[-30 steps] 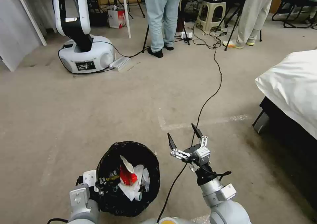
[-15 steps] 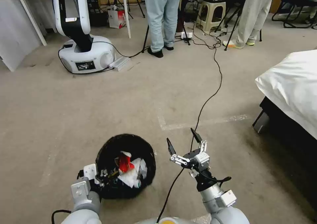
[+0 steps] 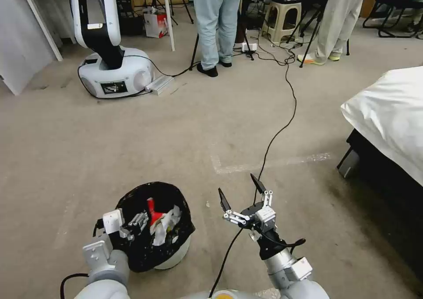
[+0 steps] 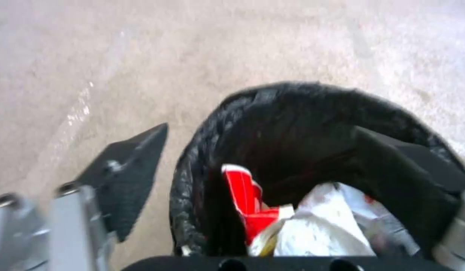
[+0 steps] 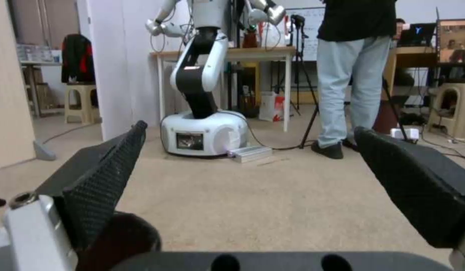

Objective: Pick up the trash bin, then pick up the garbage from the floor and place it into the trash bin.

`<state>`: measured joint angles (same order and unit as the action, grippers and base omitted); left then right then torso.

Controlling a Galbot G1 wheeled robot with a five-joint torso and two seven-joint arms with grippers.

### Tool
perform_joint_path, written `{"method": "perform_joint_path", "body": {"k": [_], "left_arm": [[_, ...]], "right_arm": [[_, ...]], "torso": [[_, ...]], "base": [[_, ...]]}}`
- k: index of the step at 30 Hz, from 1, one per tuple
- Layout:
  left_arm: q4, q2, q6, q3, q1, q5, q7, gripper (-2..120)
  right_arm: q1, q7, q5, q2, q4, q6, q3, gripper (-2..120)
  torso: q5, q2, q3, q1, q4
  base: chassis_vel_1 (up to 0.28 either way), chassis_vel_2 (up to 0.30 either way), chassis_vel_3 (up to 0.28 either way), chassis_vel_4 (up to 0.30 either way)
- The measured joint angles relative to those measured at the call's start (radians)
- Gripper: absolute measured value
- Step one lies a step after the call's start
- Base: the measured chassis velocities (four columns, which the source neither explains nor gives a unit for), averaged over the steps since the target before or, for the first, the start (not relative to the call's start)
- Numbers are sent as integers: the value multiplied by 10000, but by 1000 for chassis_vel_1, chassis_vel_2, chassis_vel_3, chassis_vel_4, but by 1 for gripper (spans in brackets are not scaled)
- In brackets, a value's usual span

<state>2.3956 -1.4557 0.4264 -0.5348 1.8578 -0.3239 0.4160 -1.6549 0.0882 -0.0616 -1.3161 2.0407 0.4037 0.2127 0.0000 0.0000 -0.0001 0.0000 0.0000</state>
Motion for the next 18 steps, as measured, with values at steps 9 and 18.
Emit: {"method": "perform_joint_path", "body": {"k": [9, 18], "left_arm": [[472, -212, -2004, 398, 973, 2397, -623, 100], [-474, -372, -5119, 450, 1353, 4125, -1100, 100]], "right_arm": [[65, -575, 4, -274, 150, 32, -200, 100], [81, -1360, 411, -435, 202, -313, -191, 100]], "torso": [[0, 0, 0, 0, 1], [0, 0, 0, 0, -1]], "base": [[0, 0, 0, 0], [0, 0, 0, 0]]}}
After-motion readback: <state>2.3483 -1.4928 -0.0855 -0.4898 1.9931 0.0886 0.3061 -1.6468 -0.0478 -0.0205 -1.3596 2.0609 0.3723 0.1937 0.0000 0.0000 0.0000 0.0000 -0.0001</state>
